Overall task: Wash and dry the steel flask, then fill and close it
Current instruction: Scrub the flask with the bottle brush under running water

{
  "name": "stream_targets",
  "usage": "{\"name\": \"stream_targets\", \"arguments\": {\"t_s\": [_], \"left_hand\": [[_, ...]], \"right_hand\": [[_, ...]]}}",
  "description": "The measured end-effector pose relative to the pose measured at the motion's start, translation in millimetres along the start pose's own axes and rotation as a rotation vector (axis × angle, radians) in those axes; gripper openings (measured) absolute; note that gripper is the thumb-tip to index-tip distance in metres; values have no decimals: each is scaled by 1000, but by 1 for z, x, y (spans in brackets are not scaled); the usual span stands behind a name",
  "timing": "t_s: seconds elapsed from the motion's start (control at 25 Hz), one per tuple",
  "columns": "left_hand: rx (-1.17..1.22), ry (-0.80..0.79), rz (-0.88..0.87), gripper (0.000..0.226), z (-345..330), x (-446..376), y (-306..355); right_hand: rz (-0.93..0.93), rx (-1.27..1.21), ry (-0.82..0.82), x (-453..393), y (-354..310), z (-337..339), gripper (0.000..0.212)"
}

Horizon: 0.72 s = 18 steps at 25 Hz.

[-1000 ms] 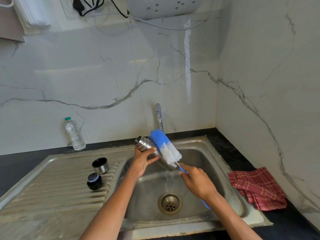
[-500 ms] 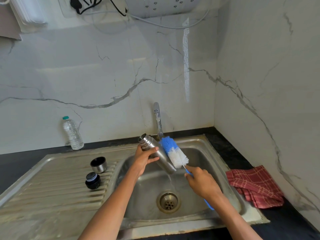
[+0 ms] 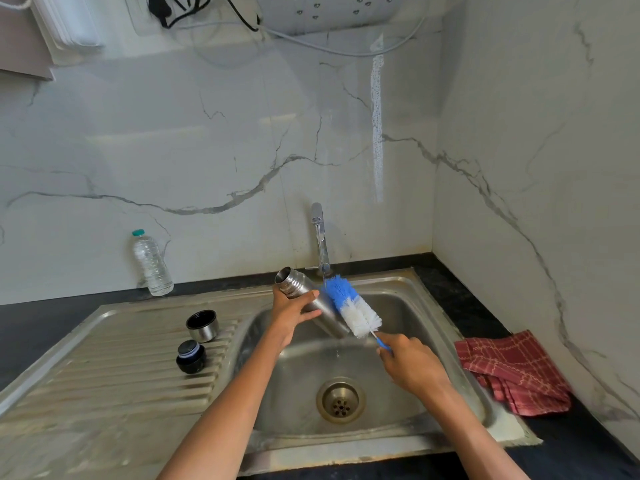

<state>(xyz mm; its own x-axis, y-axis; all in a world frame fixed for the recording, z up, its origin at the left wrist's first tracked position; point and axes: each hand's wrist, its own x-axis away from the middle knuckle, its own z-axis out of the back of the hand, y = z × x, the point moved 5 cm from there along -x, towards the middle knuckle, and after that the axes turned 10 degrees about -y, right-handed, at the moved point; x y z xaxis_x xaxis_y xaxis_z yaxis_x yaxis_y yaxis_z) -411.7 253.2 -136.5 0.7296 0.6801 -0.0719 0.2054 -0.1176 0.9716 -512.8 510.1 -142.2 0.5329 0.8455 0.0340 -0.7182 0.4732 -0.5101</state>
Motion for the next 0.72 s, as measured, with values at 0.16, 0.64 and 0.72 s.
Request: {"name": "stream_targets", "arguments": {"t_s": [0.16,0.64,0.72], "left_hand": [[212,-54,14,71,1,-2,1],[159,-22,23,65,3,-2,-6],[72,23,2,68,5,-1,-6]], "right_hand": [[182,-138,117,6,-17,7,43],[156,-131,84,8,-19,6,44],[119,-110,99,7,-14,6,45]]}}
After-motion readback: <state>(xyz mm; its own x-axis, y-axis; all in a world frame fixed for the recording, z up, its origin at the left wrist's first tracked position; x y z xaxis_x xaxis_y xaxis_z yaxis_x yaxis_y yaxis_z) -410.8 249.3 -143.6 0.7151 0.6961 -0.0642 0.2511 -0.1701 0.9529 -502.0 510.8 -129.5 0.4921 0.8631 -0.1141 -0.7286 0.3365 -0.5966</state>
